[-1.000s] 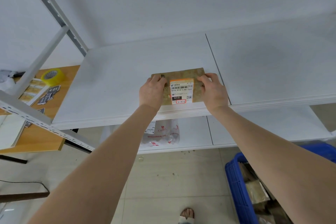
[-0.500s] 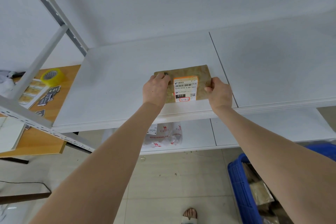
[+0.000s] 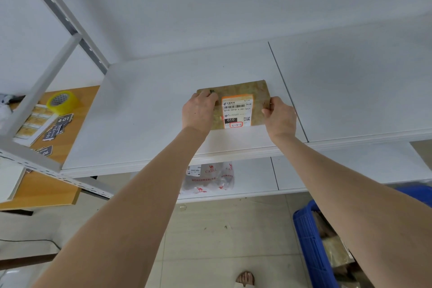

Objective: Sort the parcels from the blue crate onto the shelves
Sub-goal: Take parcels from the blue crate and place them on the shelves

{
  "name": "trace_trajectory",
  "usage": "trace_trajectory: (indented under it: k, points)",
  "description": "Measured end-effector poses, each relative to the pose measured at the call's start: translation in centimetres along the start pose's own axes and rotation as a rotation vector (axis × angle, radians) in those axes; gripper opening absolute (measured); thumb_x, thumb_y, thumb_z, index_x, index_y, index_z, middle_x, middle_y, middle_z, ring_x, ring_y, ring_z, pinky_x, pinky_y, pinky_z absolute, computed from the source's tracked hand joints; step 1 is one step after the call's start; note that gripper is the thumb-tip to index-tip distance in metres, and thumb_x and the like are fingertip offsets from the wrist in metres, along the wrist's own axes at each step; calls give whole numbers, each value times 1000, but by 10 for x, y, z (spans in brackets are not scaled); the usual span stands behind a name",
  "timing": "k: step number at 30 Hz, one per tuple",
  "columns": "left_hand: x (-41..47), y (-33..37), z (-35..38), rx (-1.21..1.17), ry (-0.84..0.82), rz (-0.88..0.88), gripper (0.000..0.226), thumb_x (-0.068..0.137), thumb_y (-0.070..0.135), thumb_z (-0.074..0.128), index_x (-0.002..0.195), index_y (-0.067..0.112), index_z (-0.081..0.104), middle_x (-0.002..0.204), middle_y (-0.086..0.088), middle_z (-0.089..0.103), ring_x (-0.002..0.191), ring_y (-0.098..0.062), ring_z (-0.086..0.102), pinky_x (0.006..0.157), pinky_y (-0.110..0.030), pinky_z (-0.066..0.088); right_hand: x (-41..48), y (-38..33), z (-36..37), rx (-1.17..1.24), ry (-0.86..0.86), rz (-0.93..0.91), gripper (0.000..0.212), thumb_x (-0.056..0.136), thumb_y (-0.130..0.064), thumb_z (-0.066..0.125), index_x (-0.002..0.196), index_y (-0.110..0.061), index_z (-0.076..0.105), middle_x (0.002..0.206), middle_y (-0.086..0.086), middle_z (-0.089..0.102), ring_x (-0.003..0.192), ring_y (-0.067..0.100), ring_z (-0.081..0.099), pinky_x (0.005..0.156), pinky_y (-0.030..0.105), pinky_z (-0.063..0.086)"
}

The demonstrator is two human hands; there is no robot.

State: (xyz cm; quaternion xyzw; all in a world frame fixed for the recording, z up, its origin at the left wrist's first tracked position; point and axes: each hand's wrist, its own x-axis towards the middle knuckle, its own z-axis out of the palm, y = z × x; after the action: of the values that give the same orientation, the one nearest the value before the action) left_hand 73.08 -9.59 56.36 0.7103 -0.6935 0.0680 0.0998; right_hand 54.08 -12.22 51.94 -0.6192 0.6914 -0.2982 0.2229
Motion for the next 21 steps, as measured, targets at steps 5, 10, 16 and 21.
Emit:
trace_trajectory:
  k: [5,10,16,21]
  points:
    - [11,-2,3,-3,-5,-2,30,88,4,49,112,18,58,114,0,58,101,-24,50,68,-30,37,10,-4,4,-10,10,7,16,94,-14,54,108,-8,59,99,12,68,93,33,61,78,38,49]
    - [23,-4,6,-5,-13,-5,31,87,3,49,112,18,58,114,0,58,102,-24,50,69,-30,38,20,-7,7,-12,16,7,17,94,-15,54,110,-8,58,100,11,67,94,32,61,81,41,50]
    - [36,-7,9,-3,-14,1,31,84,2,52,110,18,58,112,-1,57,99,-24,50,67,-30,37,33,-10,12,-27,26,6,18,95,-14,53,111,-7,57,100,12,67,94,33,61,78,40,49]
    - [47,-9,12,-6,-14,-1,30,85,2,49,110,17,58,112,-1,57,100,-24,51,67,-30,37,43,-12,15,-21,34,8,19,95,-14,52,112,-7,57,102,12,67,95,33,60,76,36,46]
